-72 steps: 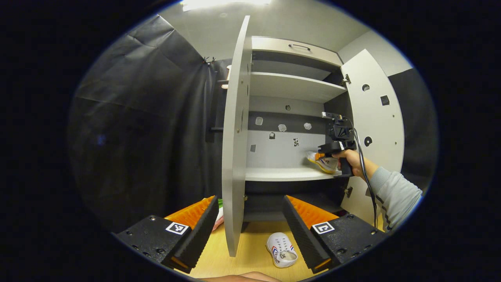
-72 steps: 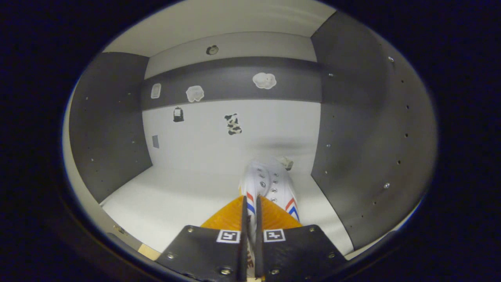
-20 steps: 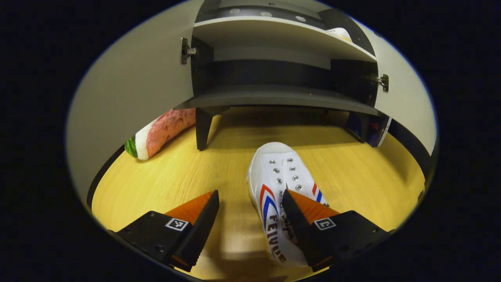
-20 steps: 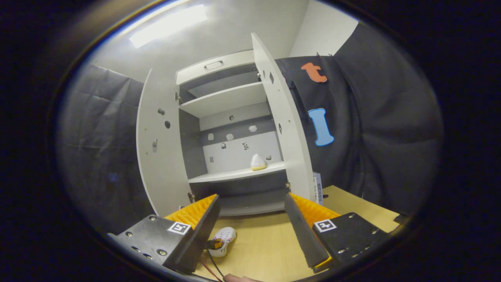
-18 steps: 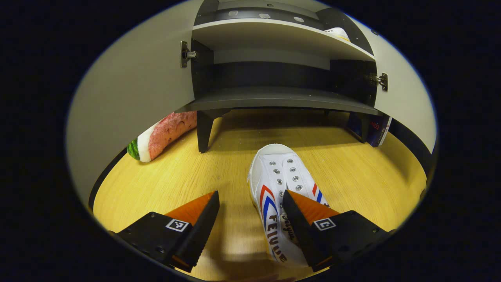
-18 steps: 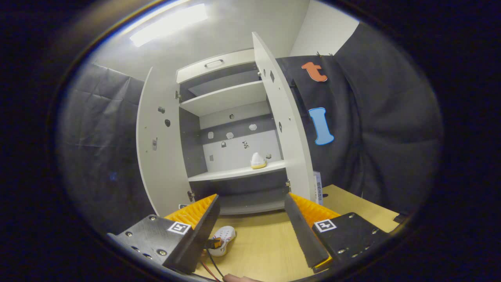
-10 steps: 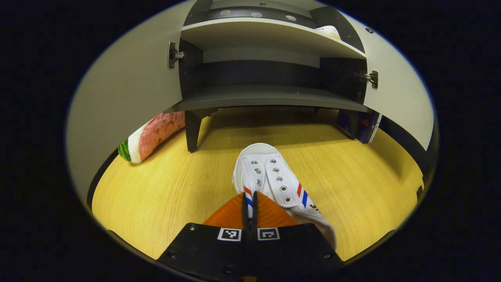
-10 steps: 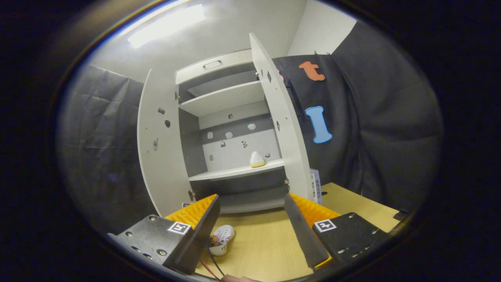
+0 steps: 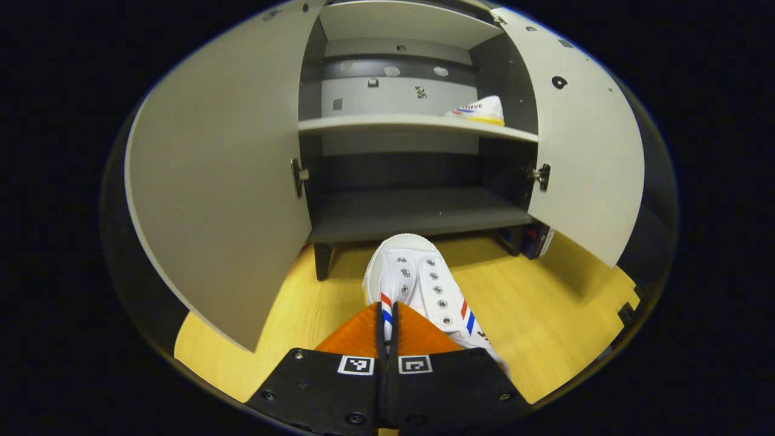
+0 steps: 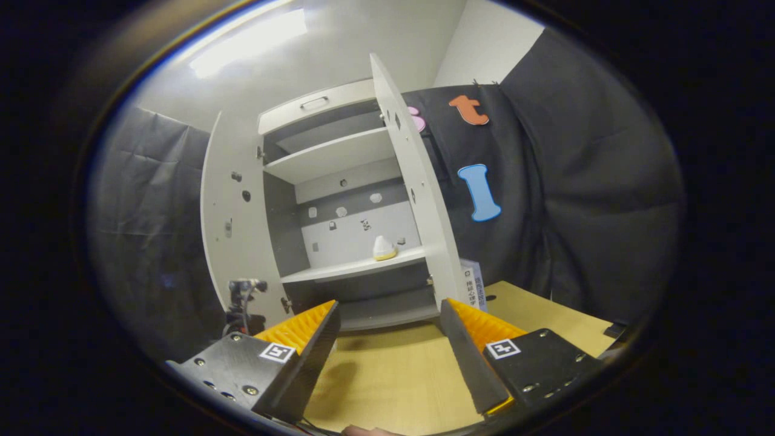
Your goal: Grab one shoe with the right hand and put it into the shoe cabinet, grab the other shoe with the left hand and put it into the shoe cabinet; then close the right door with the right hand and the left door with the left hand.
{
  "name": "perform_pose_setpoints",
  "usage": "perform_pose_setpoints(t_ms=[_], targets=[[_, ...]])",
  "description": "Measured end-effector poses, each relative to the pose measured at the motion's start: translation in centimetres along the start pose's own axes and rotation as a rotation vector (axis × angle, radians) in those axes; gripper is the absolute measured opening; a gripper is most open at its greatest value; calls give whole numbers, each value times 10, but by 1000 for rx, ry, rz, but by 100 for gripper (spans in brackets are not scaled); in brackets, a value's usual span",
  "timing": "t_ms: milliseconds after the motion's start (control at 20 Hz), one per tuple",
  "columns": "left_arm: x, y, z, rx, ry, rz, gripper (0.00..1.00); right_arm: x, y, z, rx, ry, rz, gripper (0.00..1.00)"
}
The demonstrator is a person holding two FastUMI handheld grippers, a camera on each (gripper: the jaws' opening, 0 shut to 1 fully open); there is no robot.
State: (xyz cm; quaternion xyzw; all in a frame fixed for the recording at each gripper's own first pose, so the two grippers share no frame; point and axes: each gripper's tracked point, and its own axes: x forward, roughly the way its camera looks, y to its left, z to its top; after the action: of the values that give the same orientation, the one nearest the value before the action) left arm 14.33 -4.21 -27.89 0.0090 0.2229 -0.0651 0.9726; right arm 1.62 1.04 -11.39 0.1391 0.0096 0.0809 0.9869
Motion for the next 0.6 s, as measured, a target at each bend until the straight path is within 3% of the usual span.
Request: perform_pose_setpoints(t_ms=[350, 500, 600], targets=[[-85, 2, 100, 11, -148, -25, 0, -9, -15, 4, -30, 2, -9, 95], [-101, 7, 111, -10, -193, -70, 0, -17, -27, 8, -72, -12, -20, 98], [-102, 12, 113, -42, -186, -79, 2, -24, -36, 13, -100, -31, -40, 95]])
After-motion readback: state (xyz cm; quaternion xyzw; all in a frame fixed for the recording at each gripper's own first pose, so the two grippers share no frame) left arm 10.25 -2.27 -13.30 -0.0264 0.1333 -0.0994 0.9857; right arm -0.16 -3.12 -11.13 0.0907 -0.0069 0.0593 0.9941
